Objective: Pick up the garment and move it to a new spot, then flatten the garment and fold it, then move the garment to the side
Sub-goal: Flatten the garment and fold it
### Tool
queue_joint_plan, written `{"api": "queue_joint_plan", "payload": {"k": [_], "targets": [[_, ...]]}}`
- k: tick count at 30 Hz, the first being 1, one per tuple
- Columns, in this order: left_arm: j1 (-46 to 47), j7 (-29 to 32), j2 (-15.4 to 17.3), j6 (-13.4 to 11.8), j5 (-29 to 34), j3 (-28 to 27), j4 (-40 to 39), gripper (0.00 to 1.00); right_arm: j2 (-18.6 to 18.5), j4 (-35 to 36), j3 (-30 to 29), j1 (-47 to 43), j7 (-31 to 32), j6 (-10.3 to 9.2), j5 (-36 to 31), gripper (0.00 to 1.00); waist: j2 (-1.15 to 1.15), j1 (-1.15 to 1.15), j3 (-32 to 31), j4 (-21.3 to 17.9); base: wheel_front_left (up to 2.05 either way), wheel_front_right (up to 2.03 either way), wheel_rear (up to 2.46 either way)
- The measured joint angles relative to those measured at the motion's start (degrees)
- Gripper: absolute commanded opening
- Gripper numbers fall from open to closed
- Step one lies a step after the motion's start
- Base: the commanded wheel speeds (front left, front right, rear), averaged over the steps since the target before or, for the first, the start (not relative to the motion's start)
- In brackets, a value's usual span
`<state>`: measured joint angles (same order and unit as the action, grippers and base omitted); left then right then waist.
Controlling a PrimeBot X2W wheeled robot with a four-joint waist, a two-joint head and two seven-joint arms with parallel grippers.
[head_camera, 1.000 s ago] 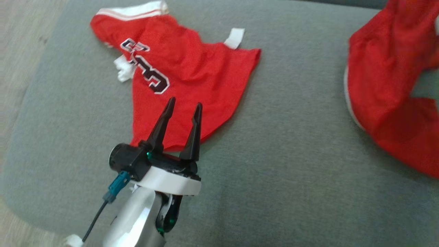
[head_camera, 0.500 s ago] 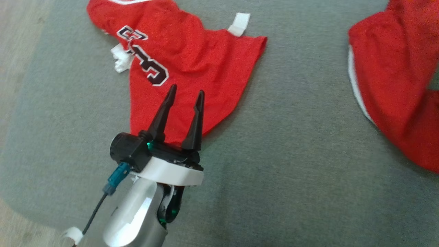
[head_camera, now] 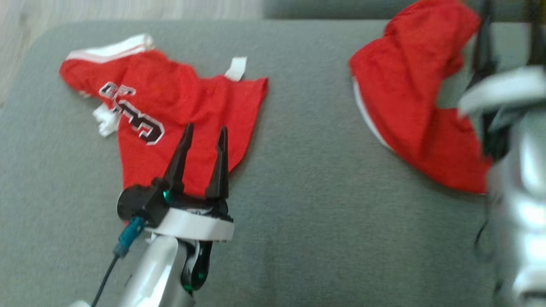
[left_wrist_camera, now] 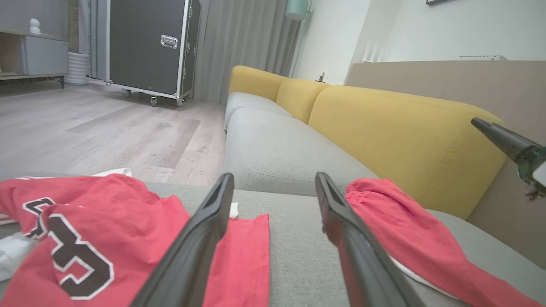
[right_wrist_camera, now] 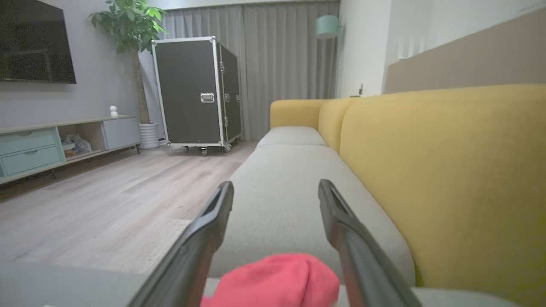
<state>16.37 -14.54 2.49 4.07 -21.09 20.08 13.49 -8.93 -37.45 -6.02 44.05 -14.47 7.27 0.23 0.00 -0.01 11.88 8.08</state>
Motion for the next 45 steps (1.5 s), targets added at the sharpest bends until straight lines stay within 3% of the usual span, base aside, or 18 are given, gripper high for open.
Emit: {"api": "queue_joint_plan", "payload": {"k": [5,14,18,21,32,39,40,41,42,45], "targets": [[-2.7,0.0,0.0,0.0,0.6,-1.0,0.2,1.0,5.0,10.6,0.7,-17.5,0.0,0.0,3.2,1.0,0.0,0.0,-4.2,-3.6,0.0,0.0,0.0],[-5.1,0.0,0.0,0.7,1.1,-1.6,0.2,1.0,5.9,13.4,3.5,-32.5,0.0,0.0,9.3,1.0,0.0,-0.01,-6.9,-6.5,0.0,0.0,0.0],[-5.1,0.0,0.0,1.0,1.1,-1.5,0.2,1.0,6.0,11.0,3.1,-30.4,0.0,0.0,7.5,1.0,0.0,0.01,-5.9,-6.0,0.0,0.0,0.0],[-5.0,0.0,0.0,1.0,1.7,-1.4,0.2,1.0,6.0,7.1,2.7,-26.5,2.0,0.0,1.7,1.0,0.0,0.01,-4.7,-5.4,0.0,0.0,0.0],[-2.4,0.0,0.0,1.2,2.0,0.4,0.3,1.0,2.4,-11.5,-11.8,-10.2,10.6,0.0,-8.8,1.0,0.0,0.02,-0.2,-0.3,0.0,0.0,0.0],[-1.6,0.0,0.0,1.2,1.9,1.3,0.3,1.0,0.8,-21.7,-15.7,-4.9,14.9,0.0,-12.7,1.0,0.0,0.02,2.5,2.4,0.0,0.0,0.0],[-1.4,0.0,0.0,1.2,1.9,1.5,0.3,1.0,0.4,-22.6,-16.1,-4.0,15.3,0.0,-12.9,0.94,0.0,0.01,2.7,2.7,0.0,0.0,0.0],[-1.2,0.0,0.0,1.2,1.9,1.7,0.3,1.0,-0.3,-23.4,-16.2,-3.1,15.5,0.0,-13.3,0.17,0.0,0.01,2.8,3.0,0.0,0.0,0.0],[-1.2,0.0,0.0,1.2,1.9,1.7,0.3,1.0,-0.9,-23.9,-16.3,-2.4,15.5,0.01,-14.0,0.0,0.0,0.02,3.0,3.2,0.0,0.0,0.0],[-1.1,0.0,0.0,1.2,1.9,1.7,0.3,1.0,-1.7,-24.9,-17.9,-1.6,14.8,0.03,-15.2,0.0,0.0,0.02,3.0,3.3,0.0,0.0,0.0]]}}
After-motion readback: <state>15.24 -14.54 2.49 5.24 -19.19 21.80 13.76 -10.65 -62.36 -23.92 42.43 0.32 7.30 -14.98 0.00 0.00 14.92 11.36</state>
